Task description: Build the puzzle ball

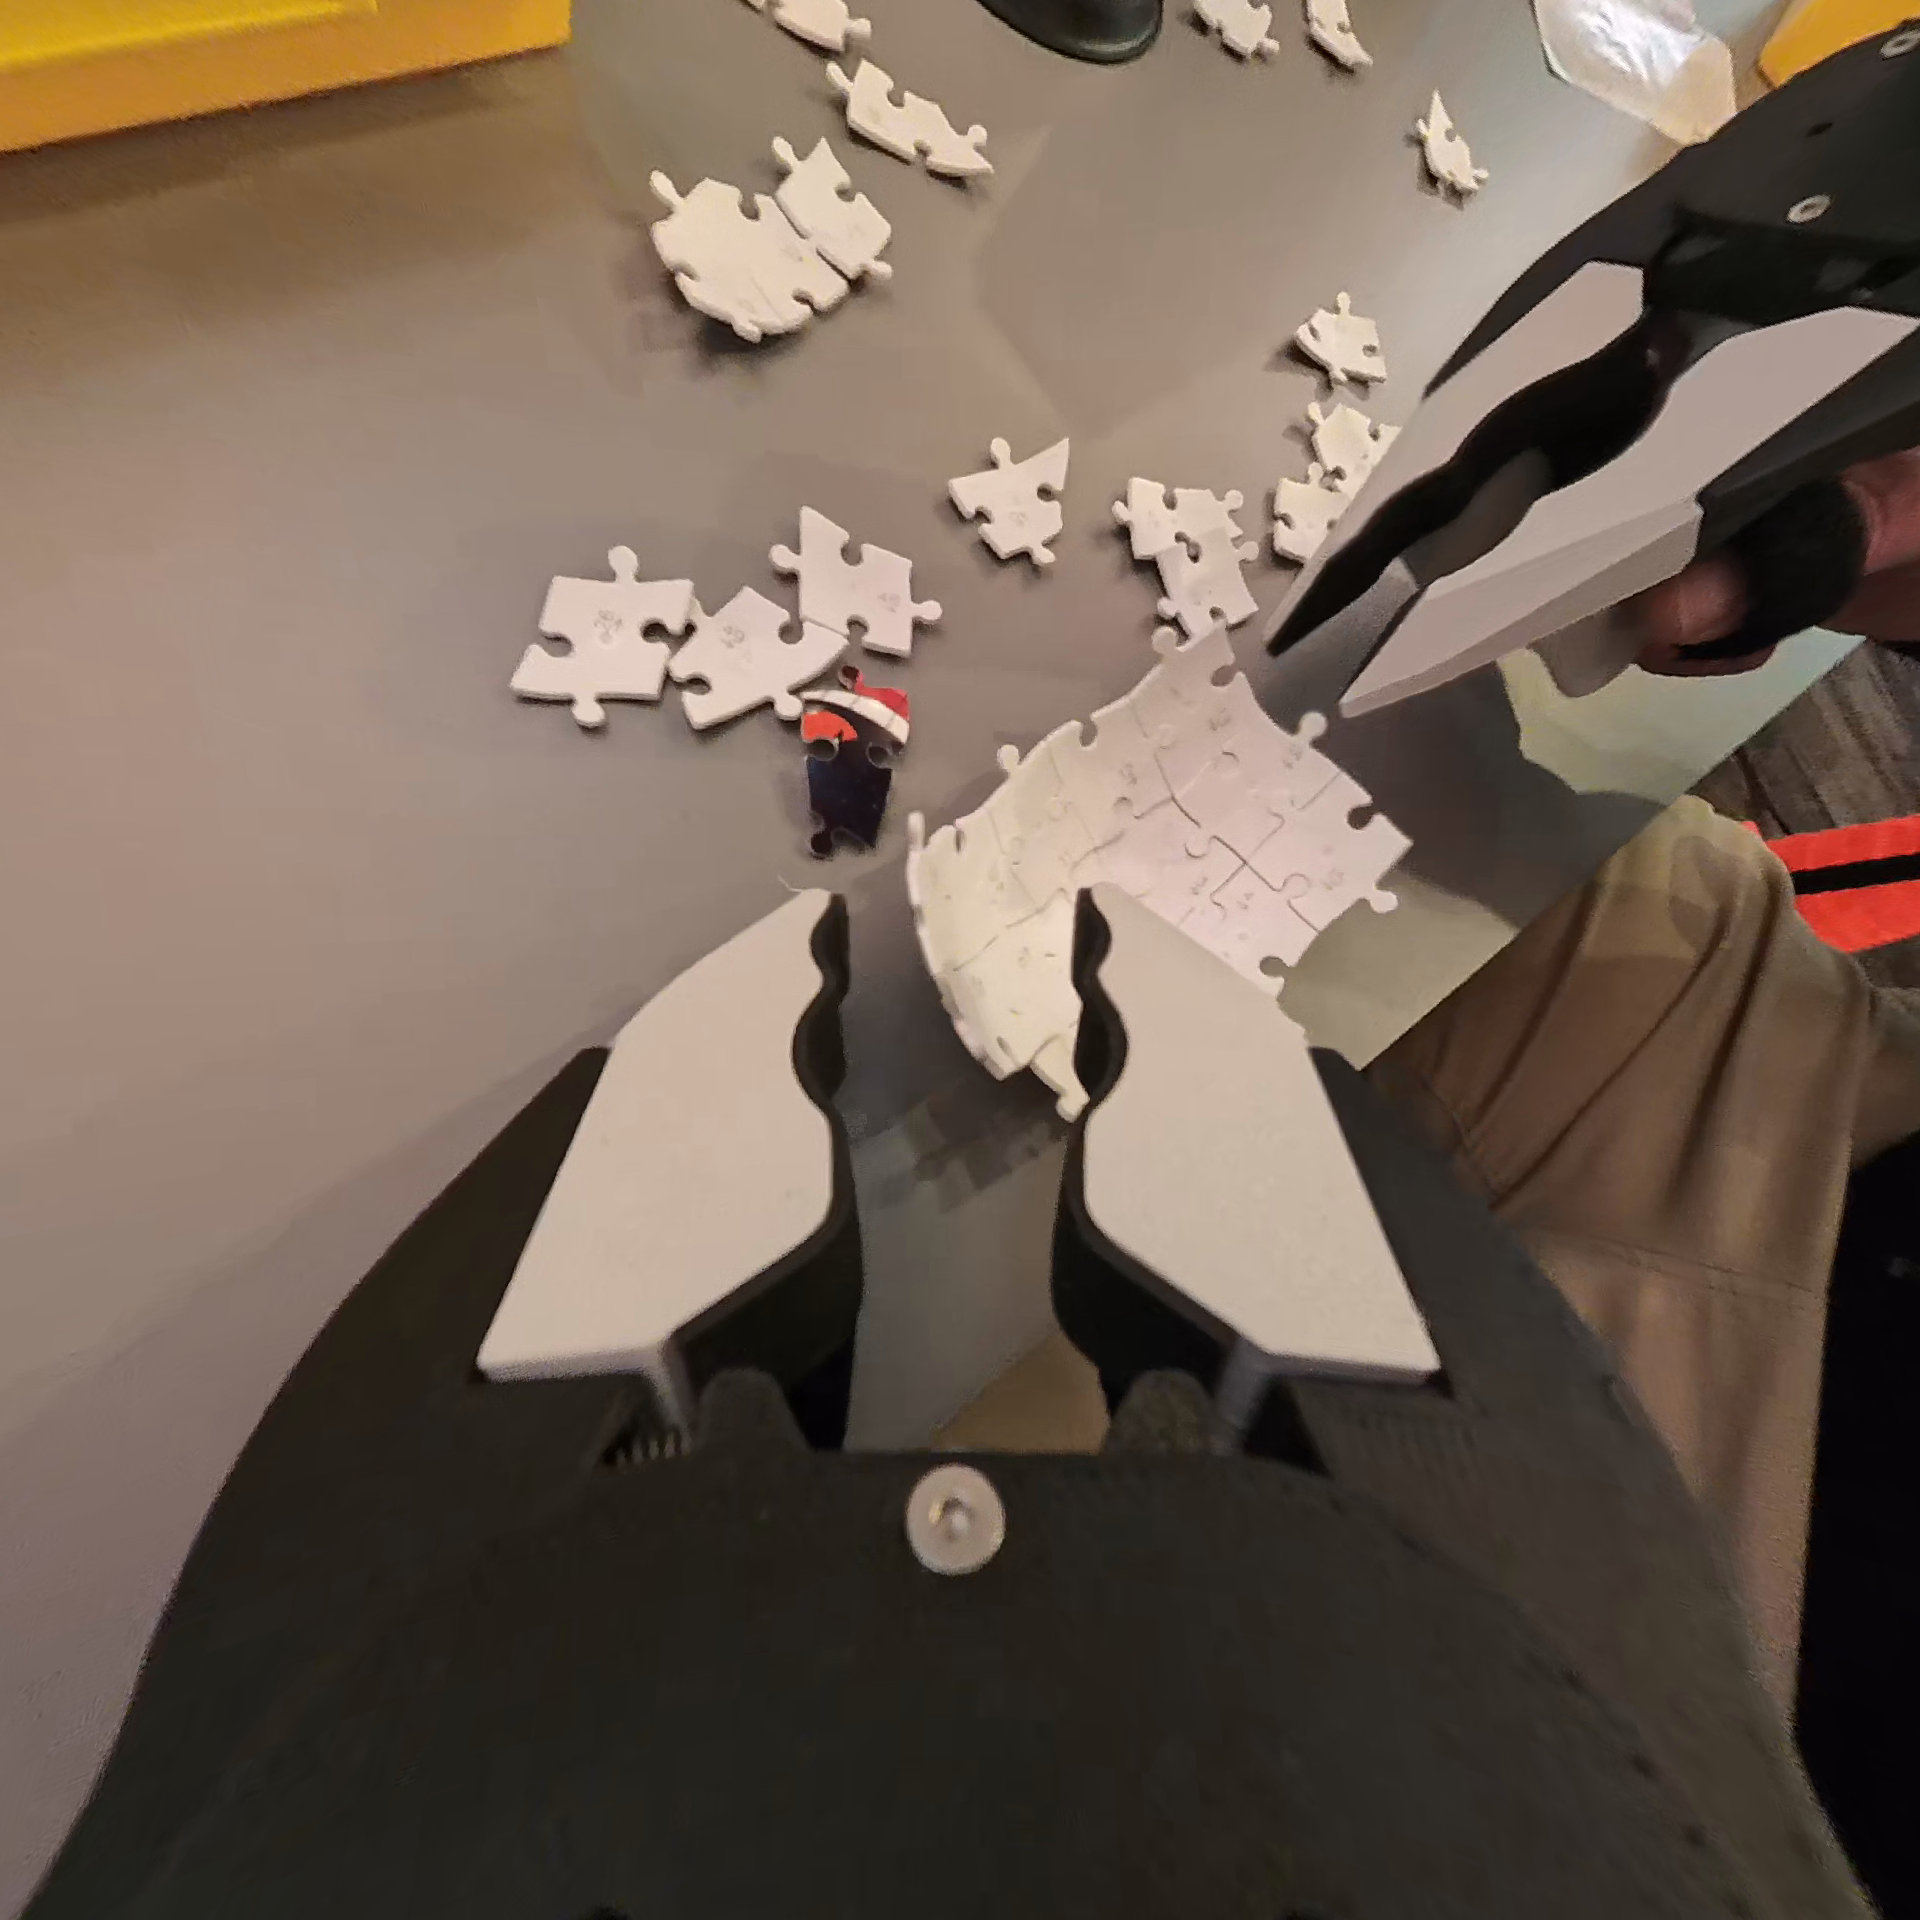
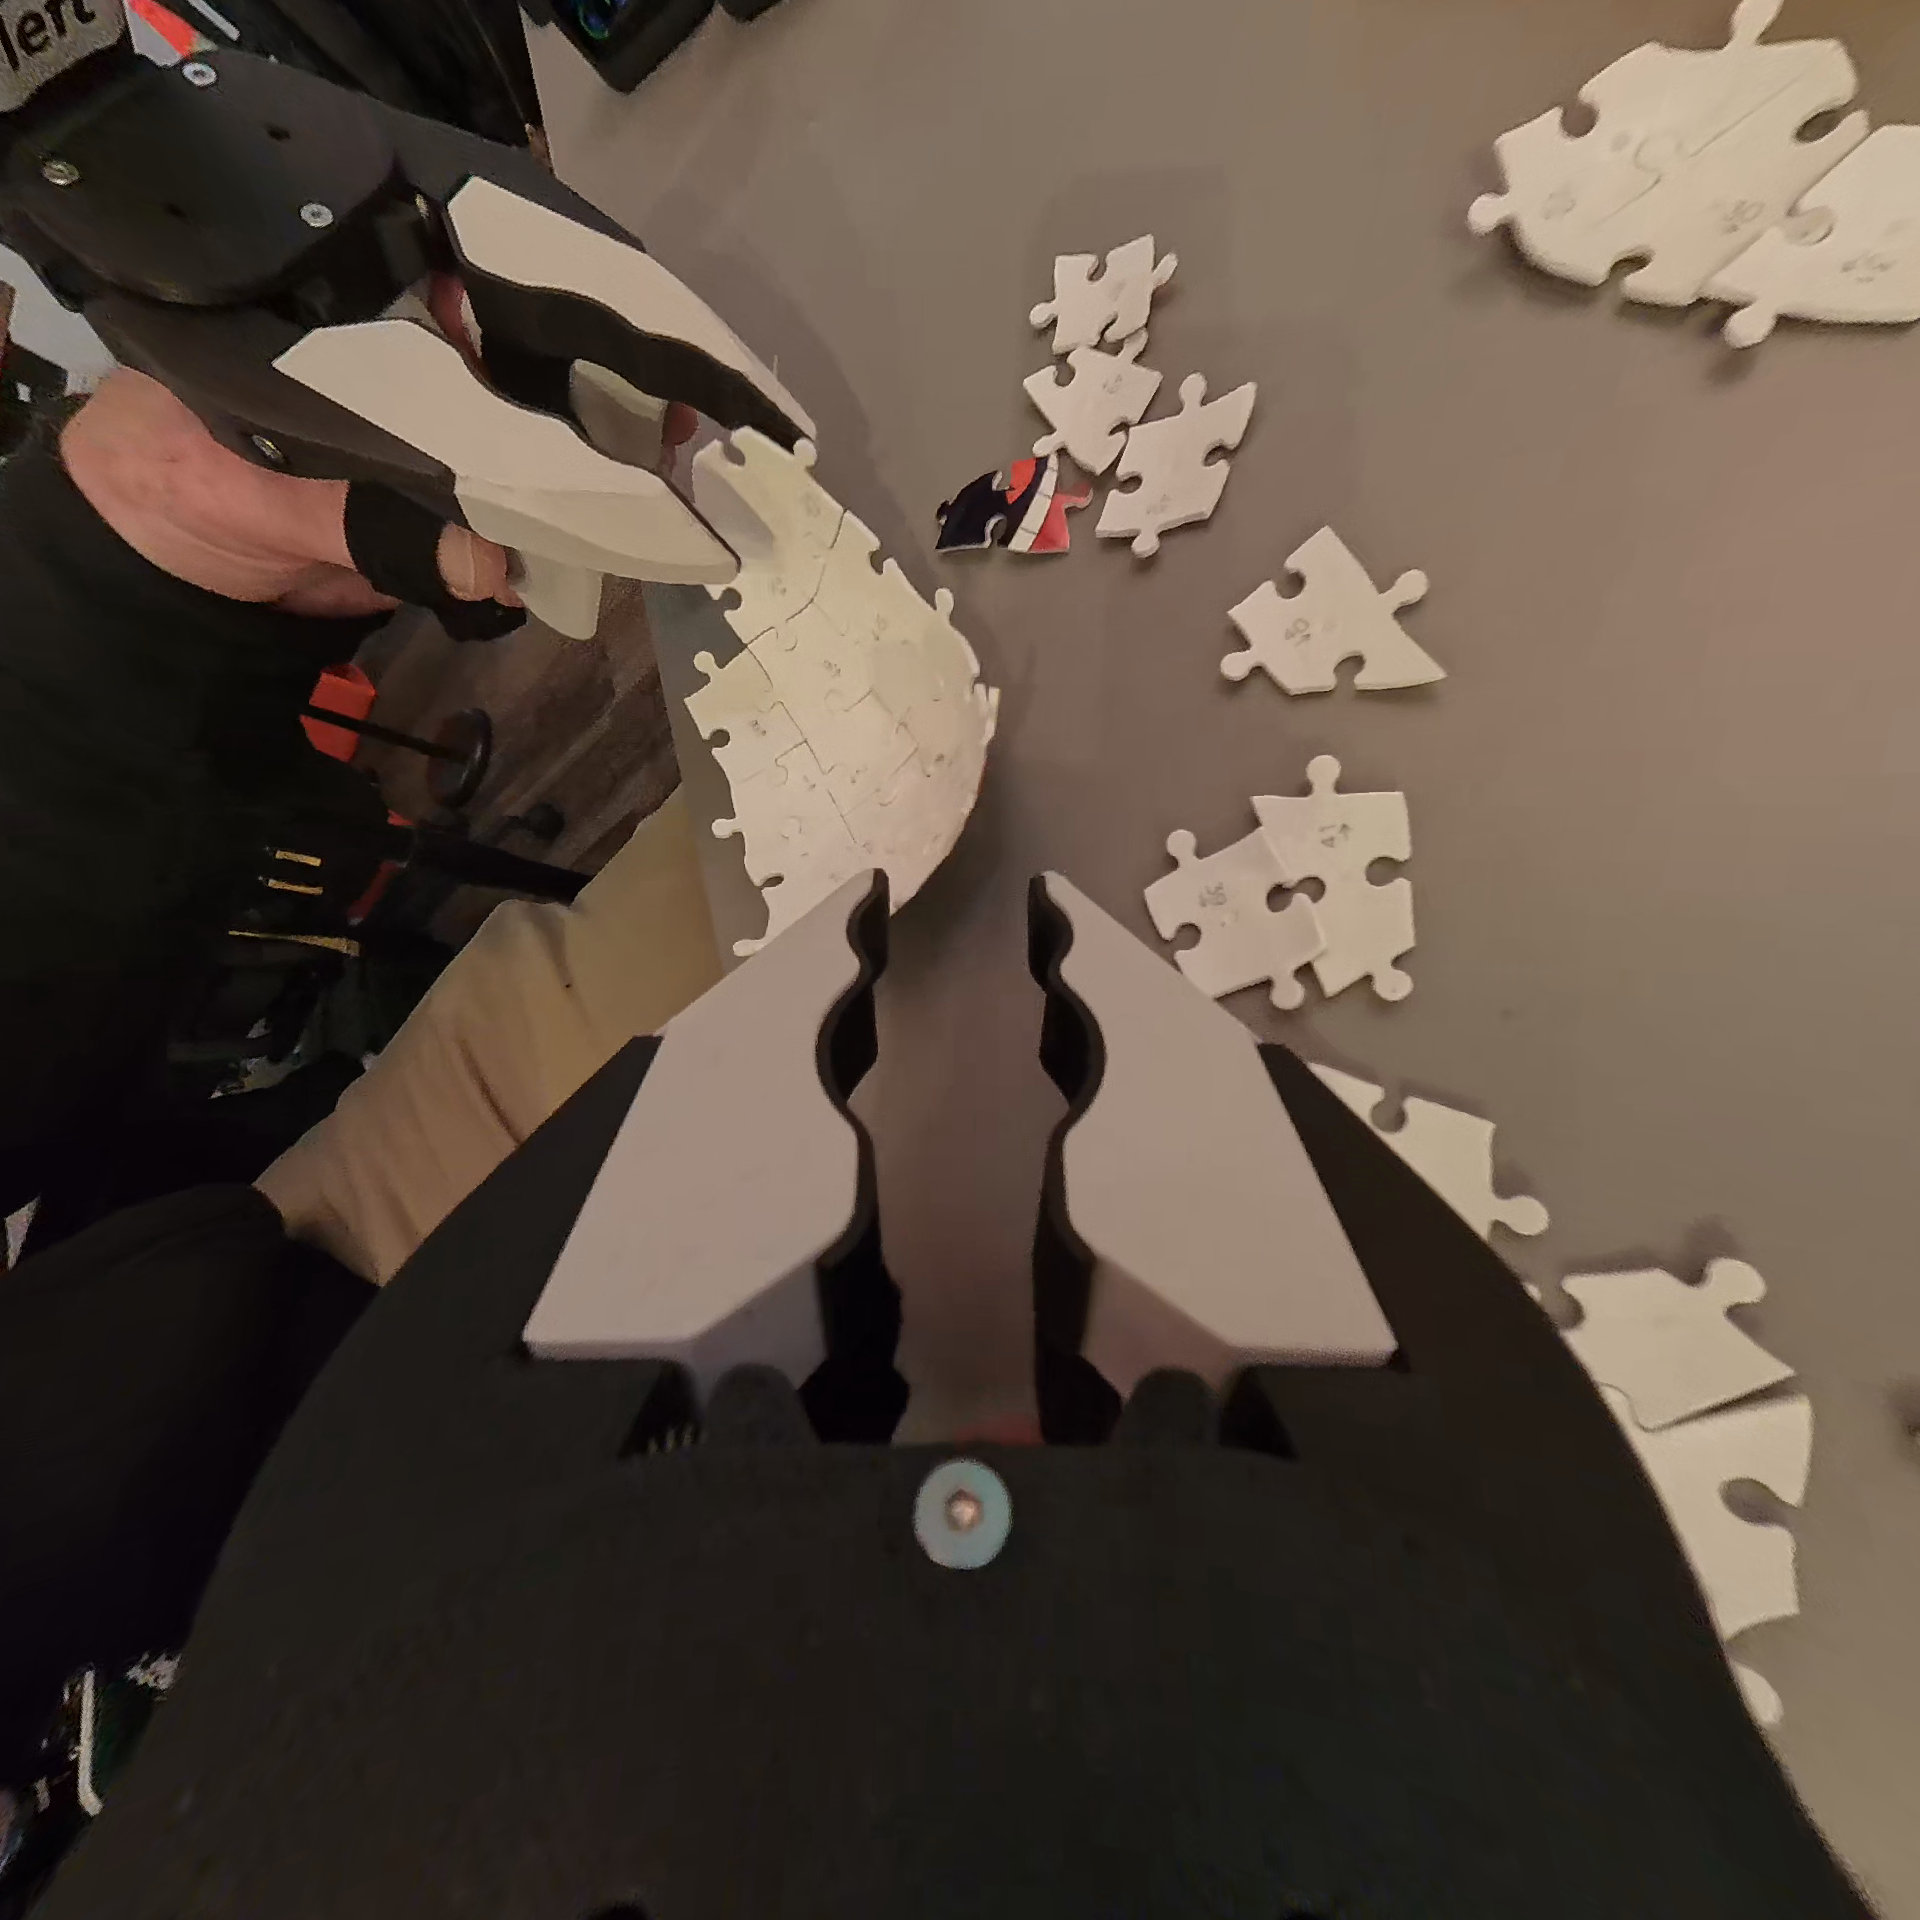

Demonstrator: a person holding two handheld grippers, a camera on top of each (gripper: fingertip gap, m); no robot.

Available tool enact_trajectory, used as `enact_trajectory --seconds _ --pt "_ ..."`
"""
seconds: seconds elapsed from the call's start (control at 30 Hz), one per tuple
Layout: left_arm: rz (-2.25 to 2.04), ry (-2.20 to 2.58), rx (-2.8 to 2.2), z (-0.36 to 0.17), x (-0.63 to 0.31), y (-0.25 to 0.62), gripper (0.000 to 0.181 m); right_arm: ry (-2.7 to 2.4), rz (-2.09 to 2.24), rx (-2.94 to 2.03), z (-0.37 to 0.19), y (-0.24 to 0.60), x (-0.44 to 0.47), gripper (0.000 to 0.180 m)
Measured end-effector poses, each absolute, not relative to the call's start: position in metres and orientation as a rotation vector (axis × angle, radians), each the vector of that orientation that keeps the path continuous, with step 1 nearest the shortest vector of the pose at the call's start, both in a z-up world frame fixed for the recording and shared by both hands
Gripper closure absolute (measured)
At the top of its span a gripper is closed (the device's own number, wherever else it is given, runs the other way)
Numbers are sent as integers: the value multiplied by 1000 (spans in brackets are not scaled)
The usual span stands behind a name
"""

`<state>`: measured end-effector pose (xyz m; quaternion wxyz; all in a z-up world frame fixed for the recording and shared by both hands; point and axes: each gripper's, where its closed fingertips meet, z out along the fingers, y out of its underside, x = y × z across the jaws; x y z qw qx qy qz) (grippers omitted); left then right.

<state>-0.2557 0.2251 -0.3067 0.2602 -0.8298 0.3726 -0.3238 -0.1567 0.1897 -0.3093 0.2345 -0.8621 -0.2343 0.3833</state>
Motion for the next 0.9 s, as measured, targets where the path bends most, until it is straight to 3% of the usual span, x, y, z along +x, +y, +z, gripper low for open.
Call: enact_trajectory --seconds 0.6,0.9 --pt "-954 1057 -2222 -306 -259 221 138 -557 872 -2241 -289 222 -116 157" --pt "-948 775 -2162 -297 -300 263 133 -492 828 -2142 -258 235 -84 157"
